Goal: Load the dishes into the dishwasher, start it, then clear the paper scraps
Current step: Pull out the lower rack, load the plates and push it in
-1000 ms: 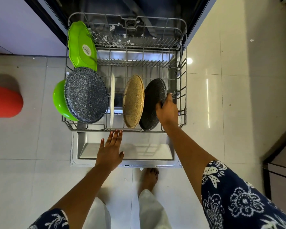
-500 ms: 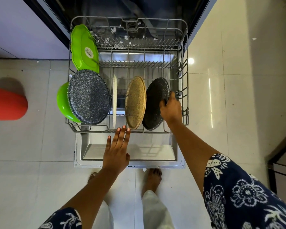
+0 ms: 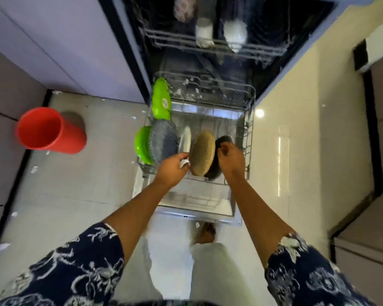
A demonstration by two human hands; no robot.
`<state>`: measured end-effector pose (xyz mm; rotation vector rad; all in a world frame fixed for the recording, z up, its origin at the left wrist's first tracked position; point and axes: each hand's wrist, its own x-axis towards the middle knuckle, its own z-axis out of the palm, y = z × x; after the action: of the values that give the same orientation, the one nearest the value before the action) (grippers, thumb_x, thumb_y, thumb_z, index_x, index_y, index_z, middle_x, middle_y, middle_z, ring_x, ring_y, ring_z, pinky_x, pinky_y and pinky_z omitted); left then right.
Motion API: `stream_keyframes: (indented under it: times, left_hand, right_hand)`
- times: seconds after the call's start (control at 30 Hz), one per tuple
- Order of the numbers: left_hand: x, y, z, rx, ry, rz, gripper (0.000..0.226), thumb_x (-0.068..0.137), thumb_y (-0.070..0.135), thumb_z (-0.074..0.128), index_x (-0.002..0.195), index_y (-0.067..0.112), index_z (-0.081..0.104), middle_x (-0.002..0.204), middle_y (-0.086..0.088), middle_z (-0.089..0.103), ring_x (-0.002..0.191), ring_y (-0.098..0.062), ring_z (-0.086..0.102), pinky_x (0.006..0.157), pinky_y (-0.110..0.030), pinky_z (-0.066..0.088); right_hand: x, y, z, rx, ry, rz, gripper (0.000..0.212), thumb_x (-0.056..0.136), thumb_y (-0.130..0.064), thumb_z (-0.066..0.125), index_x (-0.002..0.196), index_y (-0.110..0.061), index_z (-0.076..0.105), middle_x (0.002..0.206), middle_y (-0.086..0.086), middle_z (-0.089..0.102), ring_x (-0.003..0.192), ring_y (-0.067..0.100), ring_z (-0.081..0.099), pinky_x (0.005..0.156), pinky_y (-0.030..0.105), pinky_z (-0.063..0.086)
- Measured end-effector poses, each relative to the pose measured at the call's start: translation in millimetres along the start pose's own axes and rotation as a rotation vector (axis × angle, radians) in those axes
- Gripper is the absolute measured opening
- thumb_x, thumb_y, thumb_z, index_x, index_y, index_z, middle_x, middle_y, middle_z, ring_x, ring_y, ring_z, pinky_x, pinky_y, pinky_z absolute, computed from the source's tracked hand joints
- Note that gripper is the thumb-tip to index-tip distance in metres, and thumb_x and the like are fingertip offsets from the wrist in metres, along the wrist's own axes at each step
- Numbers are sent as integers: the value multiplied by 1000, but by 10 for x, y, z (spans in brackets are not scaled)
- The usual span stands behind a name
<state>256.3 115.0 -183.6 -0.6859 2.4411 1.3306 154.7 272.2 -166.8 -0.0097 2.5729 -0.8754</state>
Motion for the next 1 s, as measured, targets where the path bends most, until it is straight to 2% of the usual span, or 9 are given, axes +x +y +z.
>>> stream_keyframes:
  times: [0.1, 0.17, 0.23, 0.33, 0.5, 0.57, 0.7, 0.87, 1.0]
  left_hand:
    - [-198, 65, -843, -176, 205, 21, 34, 85, 23, 62, 115, 9, 66, 108, -11, 70, 99, -21, 65, 88, -26, 47]
    - [-304, -58, -1547, -251, 333, 19, 25, 88, 12, 63, 112, 9, 68, 106, -6, 70, 93, -11, 64, 84, -16, 47]
    - [-324, -244, -2339, -278, 452, 18, 22, 89, 9, 62, 110, 11, 68, 103, -2, 70, 89, -4, 61, 76, -9, 44]
    - [-262, -559, -3596, -306, 576, 33, 21, 90, 10, 61, 110, 11, 67, 101, 5, 68, 92, -6, 61, 75, -8, 44]
    - [-242, -1067, -5734, -286, 774, 5, 17, 87, 24, 62, 103, 21, 70, 92, 8, 71, 84, -5, 64, 80, -23, 49]
    - [-179, -1205, -6510, -284, 856, 10, 17, 85, 26, 62, 99, 22, 70, 88, 9, 70, 82, -3, 64, 79, -25, 50]
    - [51, -1400, -7645, -259, 950, -13, 15, 89, 17, 62, 102, 18, 69, 92, 6, 69, 90, -12, 65, 81, -25, 49]
    - [498, -1447, -8802, -236, 1021, -50, 16, 90, 21, 60, 104, 21, 68, 94, 5, 68, 85, -9, 62, 75, -23, 44]
    - [923, -1512, -9702, -167, 1027, -83, 21, 91, 20, 60, 111, 17, 65, 102, 2, 66, 92, -11, 59, 81, -26, 45]
  right_hand:
    - [-254, -806, -62, -57, -65, -98, 23, 93, -24, 50, 109, -10, 60, 104, 18, 66, 98, 35, 60, 80, 38, 47]
    - [-357, -1443, 118, -82, -82, -180, 23, 90, -34, 51, 104, -19, 62, 105, 15, 67, 101, 34, 61, 85, 40, 48]
    - [-394, -2225, 403, -44, -124, -252, 21, 90, -32, 54, 104, -18, 62, 105, 15, 68, 101, 32, 62, 87, 39, 47]
    - [-398, -3431, 936, 30, -157, -348, 19, 90, -18, 59, 105, -8, 65, 102, 15, 69, 98, 27, 64, 86, 35, 46]
    - [-416, -5481, 1724, 66, -216, -501, 19, 89, -11, 61, 104, -1, 66, 101, 16, 70, 96, 23, 65, 76, 18, 39]
    - [-359, -6233, 1961, 75, -231, -591, 16, 88, -8, 61, 101, 0, 66, 98, 16, 70, 93, 22, 65, 76, 19, 40]
    - [-55, -7488, 2319, 70, -263, -723, 16, 88, -14, 62, 100, -6, 67, 99, 11, 70, 94, 23, 65, 84, 29, 49]
    - [418, -8889, 2576, -21, -198, -885, 20, 88, -23, 59, 105, -14, 66, 103, 6, 70, 97, 23, 63, 82, 29, 46]
    - [930, -9841, 2846, -71, -236, -939, 21, 89, -27, 57, 105, -15, 65, 103, 5, 69, 96, 21, 63, 85, 34, 50]
